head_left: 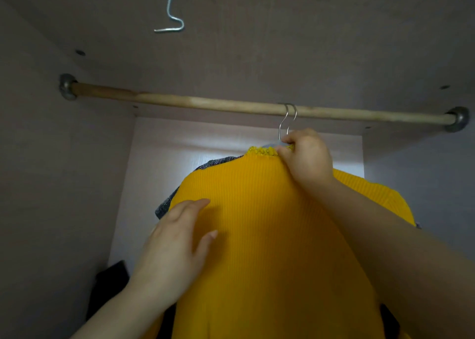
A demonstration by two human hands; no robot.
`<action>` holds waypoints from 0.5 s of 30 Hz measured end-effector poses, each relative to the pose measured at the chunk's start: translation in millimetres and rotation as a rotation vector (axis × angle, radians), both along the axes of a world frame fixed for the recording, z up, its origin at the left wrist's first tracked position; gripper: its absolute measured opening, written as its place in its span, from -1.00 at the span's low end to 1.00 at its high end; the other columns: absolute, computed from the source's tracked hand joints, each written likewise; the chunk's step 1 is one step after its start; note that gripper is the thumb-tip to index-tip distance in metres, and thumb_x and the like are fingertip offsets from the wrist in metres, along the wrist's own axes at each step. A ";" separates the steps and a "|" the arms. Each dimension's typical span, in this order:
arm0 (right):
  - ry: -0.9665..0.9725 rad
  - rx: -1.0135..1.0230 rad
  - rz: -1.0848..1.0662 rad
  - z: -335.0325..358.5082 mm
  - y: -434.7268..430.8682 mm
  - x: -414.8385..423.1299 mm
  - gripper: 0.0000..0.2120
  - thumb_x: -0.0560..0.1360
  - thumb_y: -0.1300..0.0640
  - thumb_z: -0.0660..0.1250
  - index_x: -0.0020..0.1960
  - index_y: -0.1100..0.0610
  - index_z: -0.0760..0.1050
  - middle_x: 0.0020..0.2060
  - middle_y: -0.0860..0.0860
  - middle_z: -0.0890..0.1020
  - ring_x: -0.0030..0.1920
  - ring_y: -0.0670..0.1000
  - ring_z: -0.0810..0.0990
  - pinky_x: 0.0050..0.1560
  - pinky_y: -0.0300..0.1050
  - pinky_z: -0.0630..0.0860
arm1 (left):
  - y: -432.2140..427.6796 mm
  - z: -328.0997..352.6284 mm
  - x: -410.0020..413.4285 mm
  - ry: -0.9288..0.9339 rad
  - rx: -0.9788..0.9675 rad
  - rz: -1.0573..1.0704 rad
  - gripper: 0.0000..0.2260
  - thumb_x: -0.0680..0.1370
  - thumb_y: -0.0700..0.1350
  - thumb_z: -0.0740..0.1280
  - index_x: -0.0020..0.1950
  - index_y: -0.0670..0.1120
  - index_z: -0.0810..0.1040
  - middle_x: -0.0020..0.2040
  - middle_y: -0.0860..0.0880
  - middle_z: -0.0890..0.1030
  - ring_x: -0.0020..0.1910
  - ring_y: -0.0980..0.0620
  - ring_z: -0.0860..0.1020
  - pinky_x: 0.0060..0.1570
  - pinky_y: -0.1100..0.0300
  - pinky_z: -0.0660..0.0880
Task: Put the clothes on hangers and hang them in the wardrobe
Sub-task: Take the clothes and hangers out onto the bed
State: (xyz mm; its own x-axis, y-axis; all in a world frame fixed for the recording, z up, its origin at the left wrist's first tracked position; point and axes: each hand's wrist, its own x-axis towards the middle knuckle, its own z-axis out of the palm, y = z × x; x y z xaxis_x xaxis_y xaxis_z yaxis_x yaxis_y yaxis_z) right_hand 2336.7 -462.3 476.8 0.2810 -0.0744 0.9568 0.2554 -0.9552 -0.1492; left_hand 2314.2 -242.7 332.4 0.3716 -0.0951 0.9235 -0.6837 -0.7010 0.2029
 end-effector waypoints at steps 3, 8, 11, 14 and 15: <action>0.003 -0.114 0.000 -6.3 -8.4 2.0 -0.62 0.47 0.06 0.36 0.25 0.12 0.49 0.16 0.11 0.48 0.21 0.11 0.40 0.10 -0.08 0.35 | -4.9 -3.3 0.5 -0.008 0.007 -0.005 -0.54 0.51 0.05 0.28 0.40 0.11 0.28 0.35 0.14 0.35 0.32 0.11 0.34 0.26 0.15 0.32; -0.071 -0.117 -0.008 -6.4 -12.5 6.5 -0.64 0.49 0.01 0.32 0.27 0.07 0.50 0.14 0.07 0.50 0.22 0.07 0.39 0.08 -0.08 0.37 | -11.4 -7.1 3.3 -0.003 0.035 -0.007 -0.52 0.52 0.12 0.22 0.42 0.17 0.19 0.38 0.19 0.28 0.35 0.16 0.28 0.32 0.18 0.29; -0.114 -0.150 -0.043 2.5 -10.7 4.0 -0.65 0.51 -0.01 0.29 0.27 0.04 0.49 0.14 0.08 0.51 0.21 0.10 0.40 0.04 -0.07 0.37 | -11.5 -4.5 1.8 -0.027 0.039 0.004 -0.52 0.53 0.11 0.22 0.42 0.18 0.19 0.38 0.19 0.28 0.35 0.17 0.27 0.32 0.23 0.27; -0.189 -0.178 -0.031 18.2 -2.2 -7.8 -0.66 0.50 -0.01 0.30 0.26 0.03 0.49 0.13 0.07 0.51 0.16 0.11 0.45 0.00 -0.08 0.38 | -9.2 2.2 -3.0 -0.068 0.019 0.001 -0.53 0.52 0.08 0.26 0.41 0.14 0.24 0.38 0.15 0.31 0.35 0.13 0.29 0.30 0.20 0.28; -0.206 -0.189 -0.017 21.0 2.3 -12.7 -0.66 0.50 -0.01 0.30 0.25 0.02 0.50 0.13 0.06 0.51 0.15 0.10 0.47 -0.01 -0.08 0.39 | -7.1 5.5 -5.5 -0.079 0.005 0.008 -0.53 0.52 0.06 0.27 0.41 0.12 0.26 0.37 0.13 0.32 0.35 0.11 0.30 0.28 0.18 0.29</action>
State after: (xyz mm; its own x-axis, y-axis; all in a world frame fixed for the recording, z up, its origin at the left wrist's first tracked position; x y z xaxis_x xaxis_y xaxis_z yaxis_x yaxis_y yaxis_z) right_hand 2324.0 -460.0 497.8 0.0797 0.1082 0.9909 0.2458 -0.9655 0.0857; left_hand 2308.6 -249.8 337.8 0.2983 -0.0975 0.9495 -0.6918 -0.7075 0.1447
